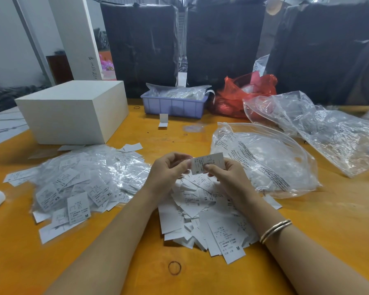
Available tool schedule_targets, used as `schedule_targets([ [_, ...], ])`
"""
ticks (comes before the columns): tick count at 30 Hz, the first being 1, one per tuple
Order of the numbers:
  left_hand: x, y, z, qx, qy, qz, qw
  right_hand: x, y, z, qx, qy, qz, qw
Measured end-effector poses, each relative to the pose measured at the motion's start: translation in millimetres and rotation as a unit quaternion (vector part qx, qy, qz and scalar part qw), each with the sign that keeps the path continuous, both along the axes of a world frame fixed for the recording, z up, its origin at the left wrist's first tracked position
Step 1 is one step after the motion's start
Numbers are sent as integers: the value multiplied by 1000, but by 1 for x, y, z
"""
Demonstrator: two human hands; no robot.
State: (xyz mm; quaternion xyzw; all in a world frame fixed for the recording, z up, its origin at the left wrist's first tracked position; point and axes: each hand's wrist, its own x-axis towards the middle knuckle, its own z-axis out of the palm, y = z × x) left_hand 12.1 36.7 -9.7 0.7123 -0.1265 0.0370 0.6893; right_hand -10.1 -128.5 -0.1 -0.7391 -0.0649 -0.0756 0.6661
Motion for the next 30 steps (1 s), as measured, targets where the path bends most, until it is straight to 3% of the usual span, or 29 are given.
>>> schedule_targets([
  [10,1,2,4,-55,39,13,998,-1,0,1,-1,-2,15,1000],
  [18,1,0,2,38,38,-2,999,1,0,-2,-19,-7,15,1000],
  [30,-1,-1,1,30,12,-26,999,3,-1,-4,-52,-19,10,998],
])
